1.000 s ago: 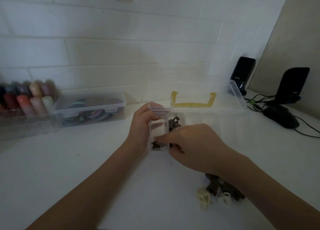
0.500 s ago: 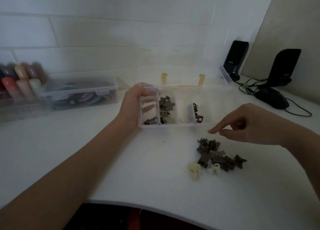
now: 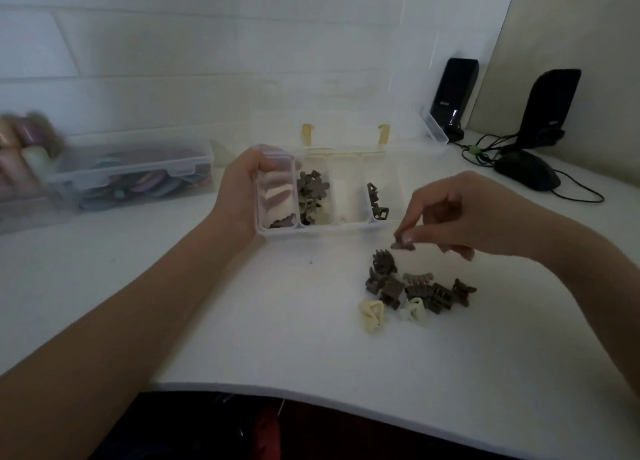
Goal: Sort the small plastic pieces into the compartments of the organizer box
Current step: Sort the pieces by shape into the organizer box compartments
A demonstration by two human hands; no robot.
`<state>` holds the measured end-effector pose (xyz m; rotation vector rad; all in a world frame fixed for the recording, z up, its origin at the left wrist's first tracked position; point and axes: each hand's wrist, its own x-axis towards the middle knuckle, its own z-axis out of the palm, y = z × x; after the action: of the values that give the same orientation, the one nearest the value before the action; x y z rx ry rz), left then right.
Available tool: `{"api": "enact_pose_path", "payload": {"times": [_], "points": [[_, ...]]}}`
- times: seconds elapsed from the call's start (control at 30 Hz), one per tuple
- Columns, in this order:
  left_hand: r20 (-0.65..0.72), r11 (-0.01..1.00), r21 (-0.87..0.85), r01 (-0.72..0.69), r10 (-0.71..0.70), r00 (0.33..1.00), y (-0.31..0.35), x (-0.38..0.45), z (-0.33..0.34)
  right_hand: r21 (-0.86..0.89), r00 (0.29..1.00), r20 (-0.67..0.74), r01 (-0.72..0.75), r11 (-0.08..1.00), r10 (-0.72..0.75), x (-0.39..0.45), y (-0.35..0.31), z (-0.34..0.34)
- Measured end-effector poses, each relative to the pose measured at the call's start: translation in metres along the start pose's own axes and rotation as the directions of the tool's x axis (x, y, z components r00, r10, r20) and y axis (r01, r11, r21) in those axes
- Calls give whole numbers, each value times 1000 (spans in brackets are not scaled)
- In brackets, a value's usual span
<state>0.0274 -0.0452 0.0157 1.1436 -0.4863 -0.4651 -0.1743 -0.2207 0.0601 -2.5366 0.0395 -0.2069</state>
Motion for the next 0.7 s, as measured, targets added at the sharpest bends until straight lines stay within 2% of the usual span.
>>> {"api": "enact_pose_path", "payload": {"times": [0.13,0.43,0.57,0.7], "points": [[12,999,12,-41,41,999,-1,0,1,235,986,-165,75,969,-37,3,-8,8],[34,997,22,-69,68,997,-2,-2,2,320,959,-281,73,945,21,9,-2,22],[30,997,26,-71,70,997,-3,-1,2,258,921,-389,133,957,-23,9,-2,28],[35,997,14,-75,74,997,-4,0,2,2,812,-553,221,975,-183,14,-16,39]]}}
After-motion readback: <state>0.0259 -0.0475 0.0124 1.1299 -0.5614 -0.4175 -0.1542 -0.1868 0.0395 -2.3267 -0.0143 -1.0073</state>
